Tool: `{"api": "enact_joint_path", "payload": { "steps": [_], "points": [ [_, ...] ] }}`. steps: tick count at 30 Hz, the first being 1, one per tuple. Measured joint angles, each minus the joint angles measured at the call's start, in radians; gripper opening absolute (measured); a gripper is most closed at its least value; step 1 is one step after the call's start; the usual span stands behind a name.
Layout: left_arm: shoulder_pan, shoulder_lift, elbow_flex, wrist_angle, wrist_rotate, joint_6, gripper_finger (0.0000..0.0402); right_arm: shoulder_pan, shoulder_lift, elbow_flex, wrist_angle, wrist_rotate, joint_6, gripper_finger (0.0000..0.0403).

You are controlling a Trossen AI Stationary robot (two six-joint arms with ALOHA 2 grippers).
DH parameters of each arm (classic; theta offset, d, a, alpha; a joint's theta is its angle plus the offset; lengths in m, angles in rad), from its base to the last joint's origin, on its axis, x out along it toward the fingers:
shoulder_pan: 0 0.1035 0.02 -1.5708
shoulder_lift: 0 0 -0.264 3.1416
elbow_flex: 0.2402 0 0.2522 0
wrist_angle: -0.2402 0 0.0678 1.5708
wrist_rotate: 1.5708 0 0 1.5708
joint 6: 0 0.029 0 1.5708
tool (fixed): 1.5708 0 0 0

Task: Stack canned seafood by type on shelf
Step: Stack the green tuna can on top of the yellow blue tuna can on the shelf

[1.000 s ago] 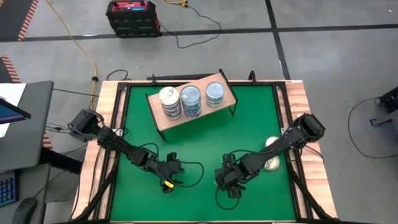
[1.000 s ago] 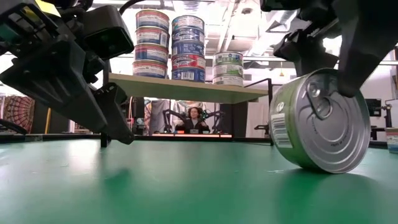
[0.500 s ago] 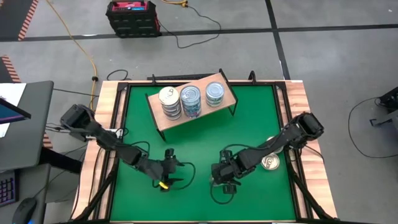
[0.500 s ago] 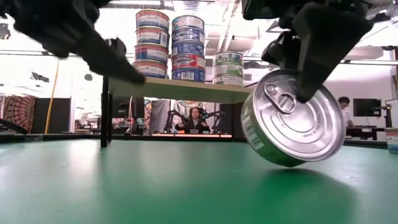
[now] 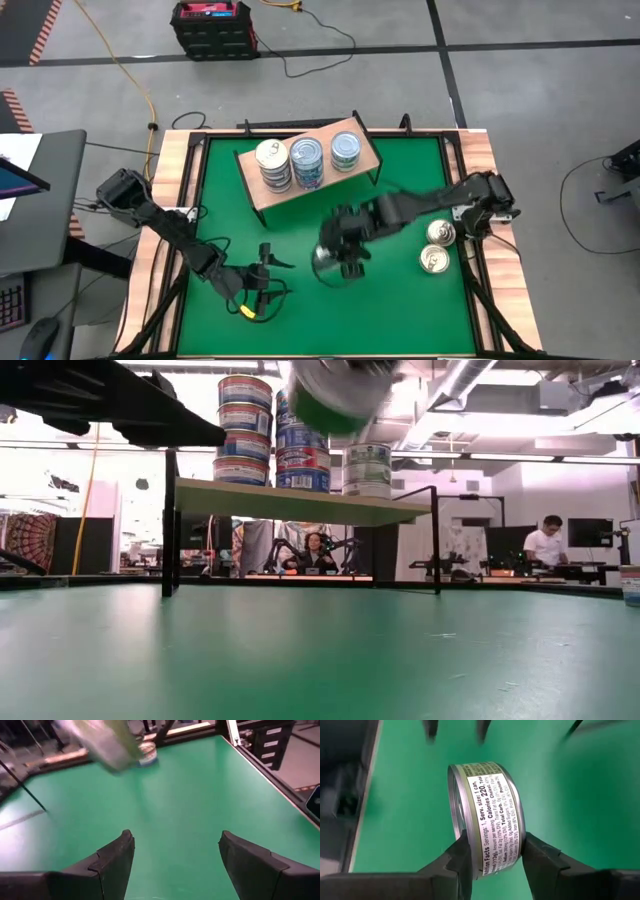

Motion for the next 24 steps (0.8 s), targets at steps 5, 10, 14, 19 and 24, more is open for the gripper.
{"api": "enact_joint_path", "payload": {
  "steps": [5, 10, 14, 19, 24],
  "points": [
    [-0.025, 0.0, 0.0, 0.002, -0.074, 0.052, 0.0277, -0.143, 0.0, 0.201, -0.026, -0.089, -0.016, 0.0164],
    [-0.029, 0.0, 0.0, -0.007, -0.096, 0.064, 0.0277, -0.315, -0.001, 0.346, -0.036, -0.187, 0.03, 0.0165],
    [-0.029, 0.0, 0.0, -0.033, -0.096, 0.058, 0.0277, -0.449, -0.001, 0.422, -0.014, -0.279, 0.117, 0.0165],
    [-0.029, 0.0, 0.0, -0.066, -0.096, 0.051, 0.0277, -0.569, -0.001, 0.444, 0.009, -0.36, 0.237, 0.0166],
    [-0.029, 0.0, 0.0, -0.07, -0.096, 0.067, 0.0277, -0.627, 0.018, 0.446, 0.026, -0.388, 0.347, 0.0166]
  ]
}}
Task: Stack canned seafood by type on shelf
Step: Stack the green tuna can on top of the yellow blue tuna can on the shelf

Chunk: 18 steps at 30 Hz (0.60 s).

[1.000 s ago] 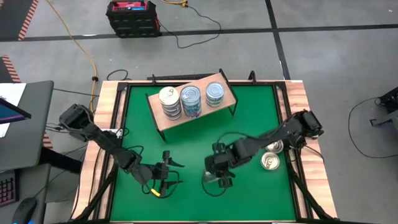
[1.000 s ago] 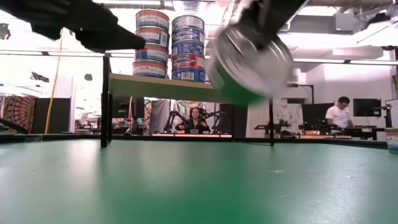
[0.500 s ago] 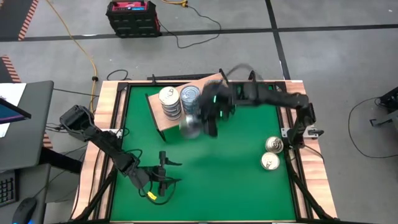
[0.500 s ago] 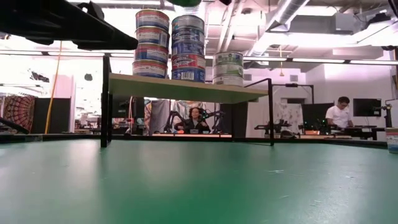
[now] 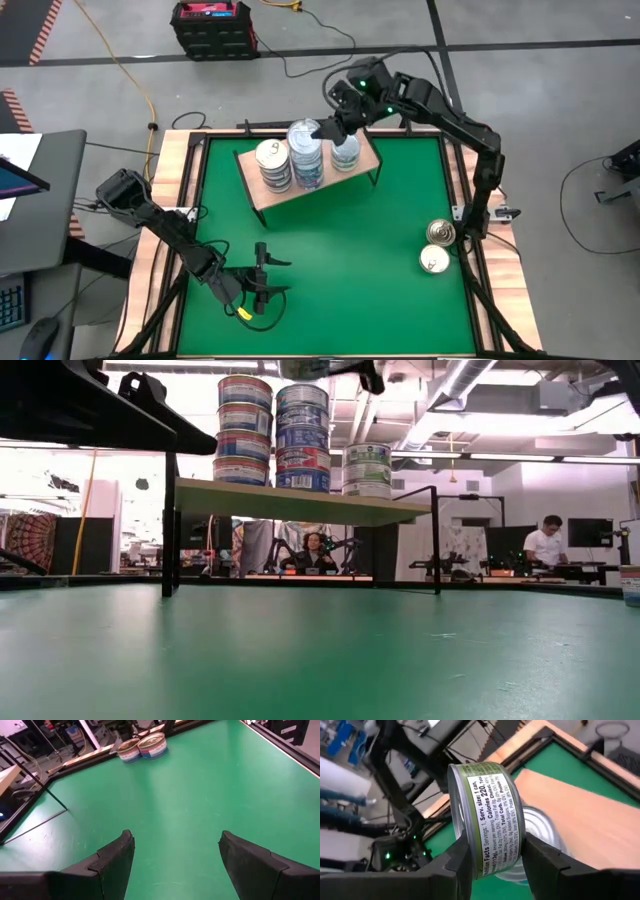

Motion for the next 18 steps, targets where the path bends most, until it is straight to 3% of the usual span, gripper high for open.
{"api": "enact_joint_path", "payload": {
  "steps": [12, 18],
  "points": [
    [0.002, 0.0, 0.0, -0.011, 0.004, -0.009, 0.0277, -0.017, 0.032, -0.001, -0.049, -0.136, 0.088, 0.0173],
    [0.002, 0.0, 0.0, -0.02, 0.006, -0.018, 0.0277, -0.022, 0.036, -0.002, -0.076, -0.146, 0.097, 0.0175]
  ]
}}
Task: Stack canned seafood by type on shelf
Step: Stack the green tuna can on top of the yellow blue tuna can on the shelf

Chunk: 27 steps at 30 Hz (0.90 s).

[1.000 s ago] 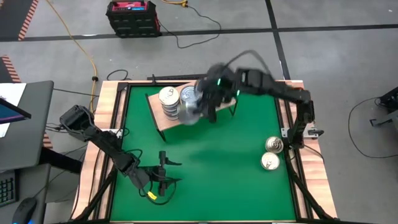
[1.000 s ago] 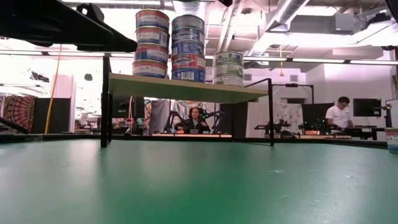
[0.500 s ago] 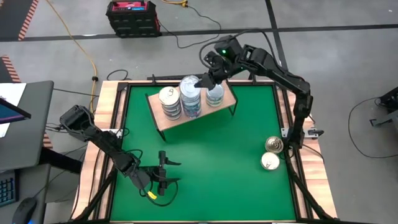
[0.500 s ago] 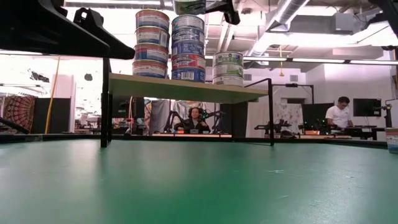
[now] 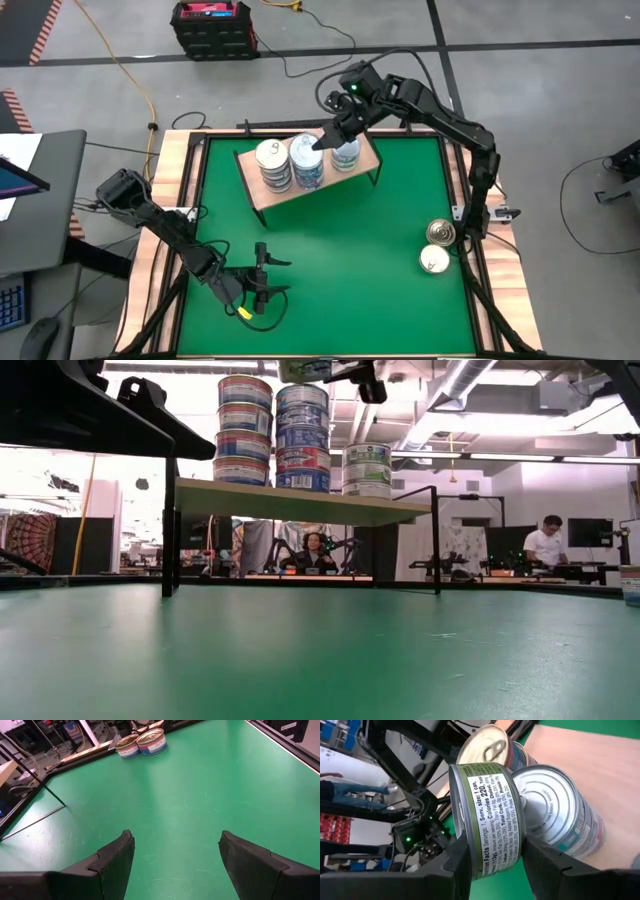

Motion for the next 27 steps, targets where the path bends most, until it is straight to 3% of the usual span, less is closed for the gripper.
{"api": "enact_joint_path", "payload": {
  "steps": [19, 27],
  "points": [
    [0.0, 0.0, 0.0, 0.0, 0.0, -0.001, 0.0277, -0.028, 0.001, -0.004, 0.046, -0.036, 0.023, 0.0176],
    [0.0, 0.0, 0.0, -0.001, -0.001, -0.001, 0.0277, -0.029, 0.066, -0.003, 0.056, -0.061, 0.038, 0.0176]
  ]
}}
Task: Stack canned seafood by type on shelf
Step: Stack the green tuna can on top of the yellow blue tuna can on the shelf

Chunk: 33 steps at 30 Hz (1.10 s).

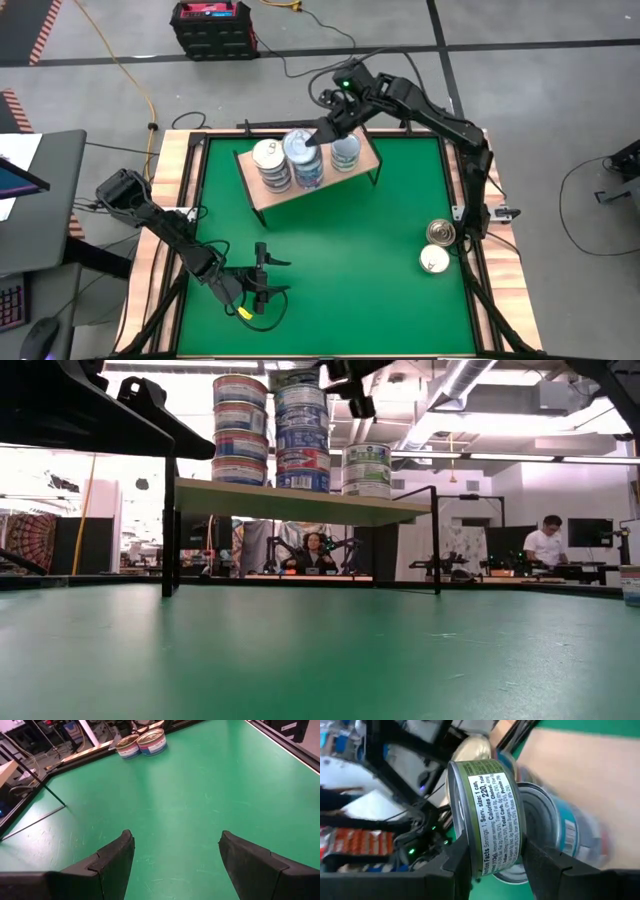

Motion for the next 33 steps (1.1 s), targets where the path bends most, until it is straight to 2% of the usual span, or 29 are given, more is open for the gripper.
{"api": "enact_joint_path", "payload": {
  "steps": [5, 29, 33],
  "points": [
    [0.0, 0.0, 0.0, -0.022, 0.0, -0.017, 0.0277, -0.007, 0.03, 0.0, -0.009, -0.092, 0.016, 0.0176],
    [0.0, 0.0, 0.0, -0.051, 0.004, -0.101, 0.0277, -0.037, 0.023, -0.001, -0.054, -0.1, -0.009, 0.0179],
    [0.0, 0.0, 0.0, -0.063, 0.005, -0.122, 0.0277, -0.037, 0.019, -0.002, -0.062, -0.099, -0.025, 0.0198]
  ]
}}
